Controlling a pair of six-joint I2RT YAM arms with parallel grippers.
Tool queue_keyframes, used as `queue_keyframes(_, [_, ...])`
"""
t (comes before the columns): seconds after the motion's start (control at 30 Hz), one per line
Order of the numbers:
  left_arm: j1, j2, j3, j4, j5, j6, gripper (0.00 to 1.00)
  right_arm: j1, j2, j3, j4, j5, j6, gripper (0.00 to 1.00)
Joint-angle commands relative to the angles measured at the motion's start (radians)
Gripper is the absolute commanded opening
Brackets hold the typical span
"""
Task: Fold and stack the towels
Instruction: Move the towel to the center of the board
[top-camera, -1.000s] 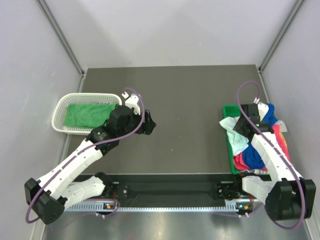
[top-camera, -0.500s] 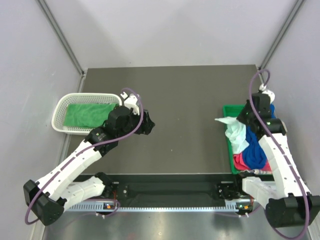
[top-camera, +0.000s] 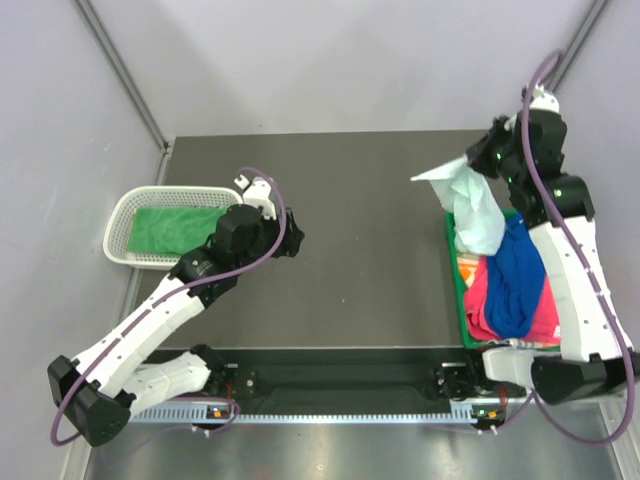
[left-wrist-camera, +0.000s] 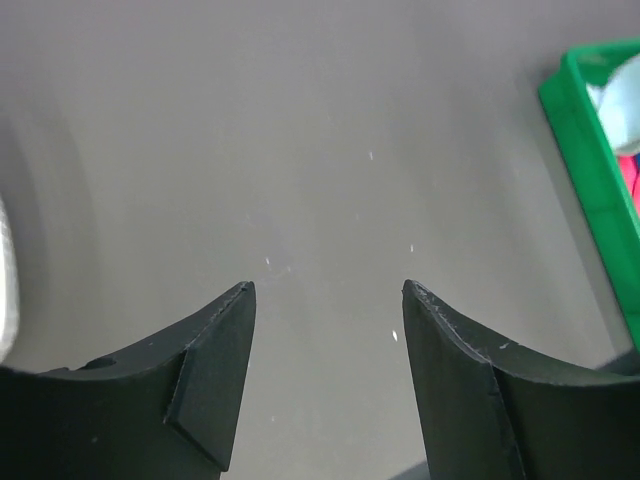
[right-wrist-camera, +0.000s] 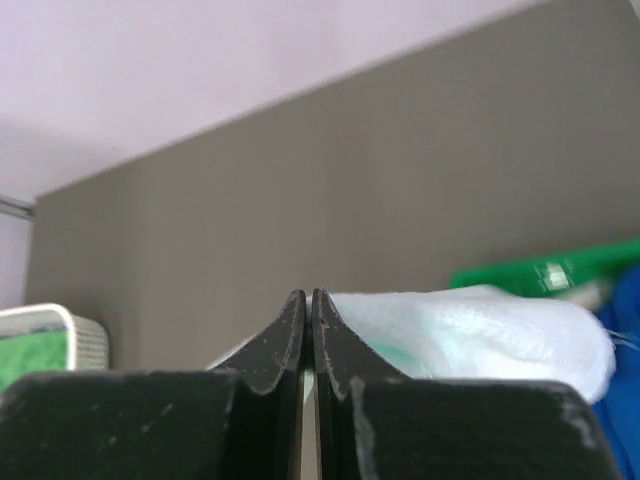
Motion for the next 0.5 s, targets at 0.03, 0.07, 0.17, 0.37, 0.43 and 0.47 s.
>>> queue_keyframes(0.03, [0.002,0.003,0.107,0.038,-0.100,0.004,0.65,0.078,0.120,0.271,0.031,-0.005,-0.037,0.00])
queue_keyframes(0.07, [0.002,0.005,0.116,0.035,-0.129,0.004,0.65,0.089,0.146,0.313,0.034,-0.011,-0.042,0.00])
queue_keyframes(0.17, [0.003,0.008,0.148,0.028,-0.177,0.005,0.65,0.150,0.243,0.448,0.040,-0.033,-0.054,0.01])
queue_keyframes(0.37, [0.020,0.004,0.182,0.014,-0.249,0.004,0.67,0.325,0.333,0.523,0.083,0.010,-0.076,0.00])
queue_keyframes(0.43, [0.032,0.005,0.190,0.009,-0.264,0.005,0.67,0.379,0.307,0.445,0.112,0.028,-0.076,0.00])
queue_keyframes(0.47, [0.048,0.007,0.193,0.006,-0.267,0.005,0.68,0.395,0.278,0.381,0.153,0.036,-0.079,0.00])
